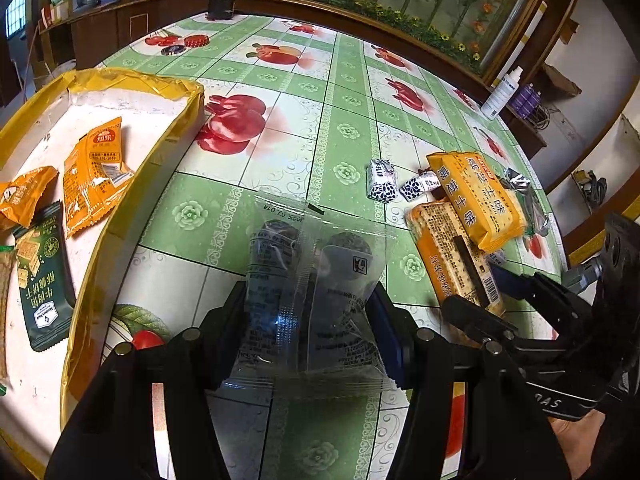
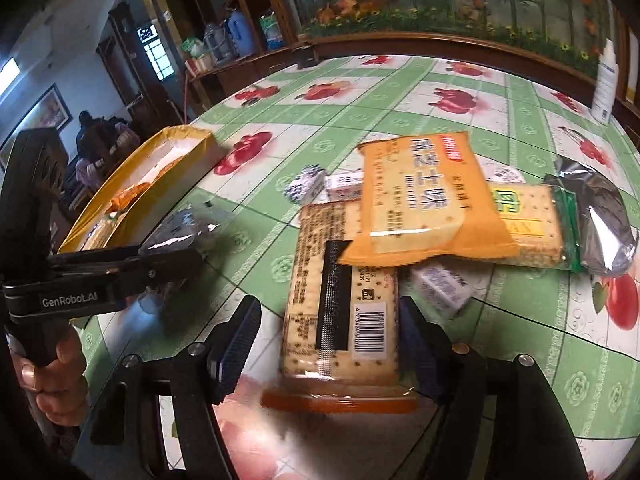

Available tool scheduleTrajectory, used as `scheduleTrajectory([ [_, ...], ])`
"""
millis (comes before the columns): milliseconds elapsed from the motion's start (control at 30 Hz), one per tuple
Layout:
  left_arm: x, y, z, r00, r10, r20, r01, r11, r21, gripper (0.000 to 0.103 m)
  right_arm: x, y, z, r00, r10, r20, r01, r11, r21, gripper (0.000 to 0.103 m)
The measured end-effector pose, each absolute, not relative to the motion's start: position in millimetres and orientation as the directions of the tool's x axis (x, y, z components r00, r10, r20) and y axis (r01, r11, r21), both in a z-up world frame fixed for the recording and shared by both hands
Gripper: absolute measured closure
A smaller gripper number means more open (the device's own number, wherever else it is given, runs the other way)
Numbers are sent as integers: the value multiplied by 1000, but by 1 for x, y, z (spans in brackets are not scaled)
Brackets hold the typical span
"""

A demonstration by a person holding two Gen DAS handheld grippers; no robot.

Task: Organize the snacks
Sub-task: 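Grasp clear plastic bag with left tool while right tool grasps barcode biscuit pack, then carry clear bag and biscuit pack over the yellow tray with both tools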

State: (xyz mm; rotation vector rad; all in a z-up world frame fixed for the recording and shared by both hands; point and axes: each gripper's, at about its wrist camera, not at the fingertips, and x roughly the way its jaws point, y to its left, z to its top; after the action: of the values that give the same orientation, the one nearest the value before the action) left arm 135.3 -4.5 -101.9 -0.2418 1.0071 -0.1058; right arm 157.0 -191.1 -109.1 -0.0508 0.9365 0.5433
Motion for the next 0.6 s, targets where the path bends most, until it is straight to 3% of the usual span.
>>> scheduleTrajectory([
  [67,135,-6,-102,536,-195,-822,-19,970,-243,46,160,-183,-111,488,383,-784,-461,876,141,34],
  [133,134,-4,-102,537,-204,-818,-13,968,-250,46,161,-179,-111,503,349,-790,-454,885,102,46],
  [267,126,0,-100,550,-216,-807,1,966,-258,52,151,-186,-109,494,397,-773,-455,876,160,48],
  [600,86,-4,-84,605,-116,-788,-8,988,-152,52,103,-200,-81,549,458,-700,-453,866,211,49],
])
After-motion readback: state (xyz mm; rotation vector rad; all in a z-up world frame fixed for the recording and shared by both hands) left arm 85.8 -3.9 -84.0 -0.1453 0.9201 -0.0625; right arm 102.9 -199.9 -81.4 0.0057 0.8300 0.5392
